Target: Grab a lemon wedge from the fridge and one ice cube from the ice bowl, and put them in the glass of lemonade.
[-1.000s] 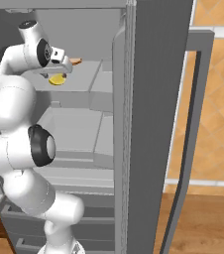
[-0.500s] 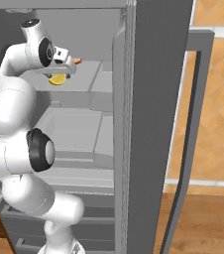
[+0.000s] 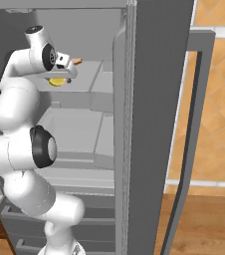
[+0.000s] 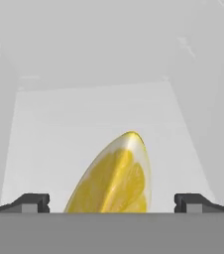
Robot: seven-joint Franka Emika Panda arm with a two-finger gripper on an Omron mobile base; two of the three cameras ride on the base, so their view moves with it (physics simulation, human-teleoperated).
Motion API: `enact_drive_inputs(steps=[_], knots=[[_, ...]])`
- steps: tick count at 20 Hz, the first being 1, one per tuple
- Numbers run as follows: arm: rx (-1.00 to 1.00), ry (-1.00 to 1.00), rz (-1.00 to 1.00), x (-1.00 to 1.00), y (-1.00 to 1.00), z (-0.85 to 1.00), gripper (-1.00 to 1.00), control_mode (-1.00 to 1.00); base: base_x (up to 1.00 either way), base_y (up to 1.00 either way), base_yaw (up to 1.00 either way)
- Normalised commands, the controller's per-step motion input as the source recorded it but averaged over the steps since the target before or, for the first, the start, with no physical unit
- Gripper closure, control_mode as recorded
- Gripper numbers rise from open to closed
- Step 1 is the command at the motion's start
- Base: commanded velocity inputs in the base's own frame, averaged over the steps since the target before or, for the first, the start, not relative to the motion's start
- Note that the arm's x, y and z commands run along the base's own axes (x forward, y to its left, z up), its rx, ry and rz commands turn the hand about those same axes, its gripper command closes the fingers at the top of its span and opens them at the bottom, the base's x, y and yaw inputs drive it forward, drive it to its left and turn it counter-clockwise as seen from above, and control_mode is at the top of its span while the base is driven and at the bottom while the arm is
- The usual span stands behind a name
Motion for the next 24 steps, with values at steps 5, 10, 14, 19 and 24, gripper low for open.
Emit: enact_drive_inputs(steps=[5, 10, 14, 19, 24], knots=[[0.0, 0.05, 0.0, 0.0, 0.0, -0.23, 1.0, -1.0, 0.0, 0.0, 0.0], [0.0, 0.05, 0.0, 0.0, 0.0, -0.06, 1.0, -1.0, 0.0, 0.0, 0.0], [0.0, 0.02, 0.0, -0.32, -0.03, -0.01, 1.0, -1.0, 0.0, 0.0, 0.0], [0.14, -0.11, -0.02, -0.99, -0.57, 0.0, 1.0, -1.0, 0.0, 0.0, 0.0], [0.15, -0.03, -0.01, -1.0, -0.61, 0.0, 1.0, -1.0, 0.0, 0.0, 0.0]])
